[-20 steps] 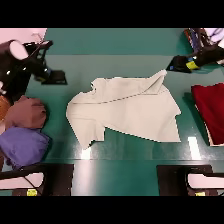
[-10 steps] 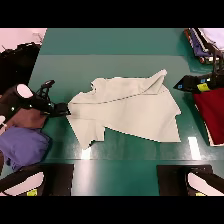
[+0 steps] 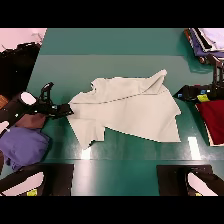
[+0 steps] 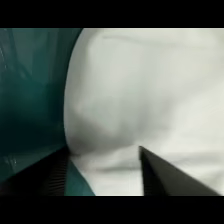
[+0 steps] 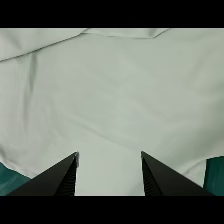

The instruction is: Fold the shirts.

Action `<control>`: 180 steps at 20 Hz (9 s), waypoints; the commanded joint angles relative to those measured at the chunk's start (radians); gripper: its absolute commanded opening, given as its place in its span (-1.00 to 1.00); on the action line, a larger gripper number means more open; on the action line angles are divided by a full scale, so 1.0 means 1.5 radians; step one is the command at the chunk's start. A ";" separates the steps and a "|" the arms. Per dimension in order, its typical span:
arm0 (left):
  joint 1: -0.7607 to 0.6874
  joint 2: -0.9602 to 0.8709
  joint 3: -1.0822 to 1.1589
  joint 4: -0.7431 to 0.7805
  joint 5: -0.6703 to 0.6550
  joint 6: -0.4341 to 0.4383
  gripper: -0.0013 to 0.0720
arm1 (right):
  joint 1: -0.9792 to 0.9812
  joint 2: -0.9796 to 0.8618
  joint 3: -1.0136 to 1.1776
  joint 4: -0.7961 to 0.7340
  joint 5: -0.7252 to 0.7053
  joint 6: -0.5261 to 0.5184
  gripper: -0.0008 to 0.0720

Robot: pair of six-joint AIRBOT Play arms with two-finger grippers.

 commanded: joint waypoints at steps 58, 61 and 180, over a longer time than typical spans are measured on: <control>0.000 0.237 0.834 0.019 -0.214 -0.053 -0.90 | -0.196 0.051 0.632 0.049 0.122 -0.009 -0.93; 0.000 0.144 0.738 0.017 -0.270 -0.052 -0.90 | -0.196 -0.013 0.540 0.049 0.130 -0.010 -0.93; -0.071 -0.105 0.323 0.042 -0.122 -0.035 -0.66 | -0.213 -0.312 0.077 0.055 0.100 -0.148 0.44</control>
